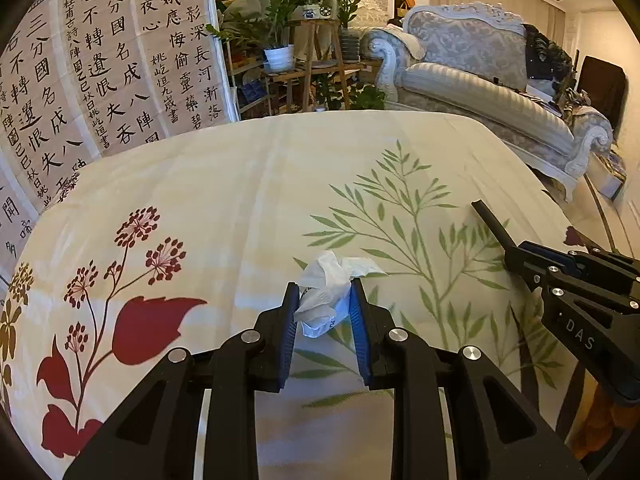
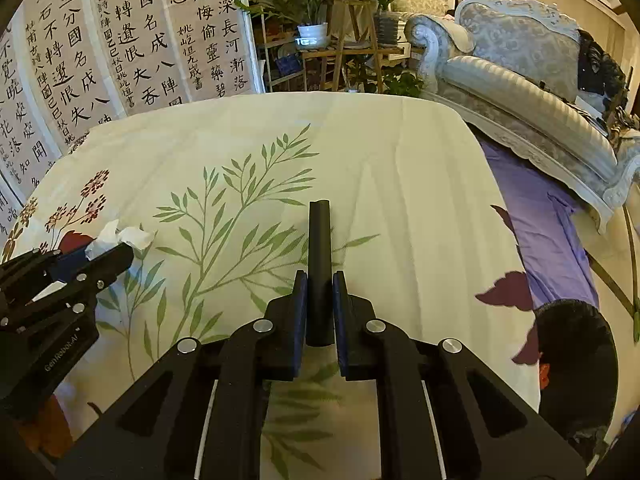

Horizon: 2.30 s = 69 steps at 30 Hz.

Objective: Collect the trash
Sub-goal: 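Grasp the black marker with the right tool while the left tool holds the tissue, then carry the tissue and black marker over the black bin and open both tools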

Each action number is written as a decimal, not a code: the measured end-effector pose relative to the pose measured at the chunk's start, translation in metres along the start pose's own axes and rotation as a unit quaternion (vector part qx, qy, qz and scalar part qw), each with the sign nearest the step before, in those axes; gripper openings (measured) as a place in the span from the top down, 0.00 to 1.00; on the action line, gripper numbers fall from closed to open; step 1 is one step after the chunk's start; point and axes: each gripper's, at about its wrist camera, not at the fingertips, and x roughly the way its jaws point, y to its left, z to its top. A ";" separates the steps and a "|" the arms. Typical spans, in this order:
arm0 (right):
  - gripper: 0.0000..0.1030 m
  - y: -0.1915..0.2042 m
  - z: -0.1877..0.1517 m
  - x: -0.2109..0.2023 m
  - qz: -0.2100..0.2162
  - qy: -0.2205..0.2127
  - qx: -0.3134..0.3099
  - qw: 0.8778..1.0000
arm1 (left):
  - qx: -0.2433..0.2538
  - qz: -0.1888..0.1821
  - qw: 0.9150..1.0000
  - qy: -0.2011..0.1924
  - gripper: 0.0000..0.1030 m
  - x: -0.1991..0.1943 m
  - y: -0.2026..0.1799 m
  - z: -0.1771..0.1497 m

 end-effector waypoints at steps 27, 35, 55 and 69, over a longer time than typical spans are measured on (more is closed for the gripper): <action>0.88 -0.027 -0.073 -0.088 -0.015 -0.041 0.043 0.998 | 0.029 -0.045 0.998 -0.019 0.74 -0.049 -0.061 -0.041; 0.88 -0.054 -0.095 -0.108 -0.041 -0.049 0.068 0.996 | 0.052 -0.070 0.996 -0.024 0.74 -0.057 -0.098 -0.049; 0.88 -0.151 -0.133 -0.132 -0.122 -0.061 0.162 0.977 | 0.122 -0.140 0.982 -0.038 0.74 -0.064 -0.213 -0.043; 0.88 -0.190 -0.143 -0.133 -0.150 -0.064 0.193 0.968 | 0.152 -0.153 0.976 -0.036 0.74 -0.052 -0.264 -0.036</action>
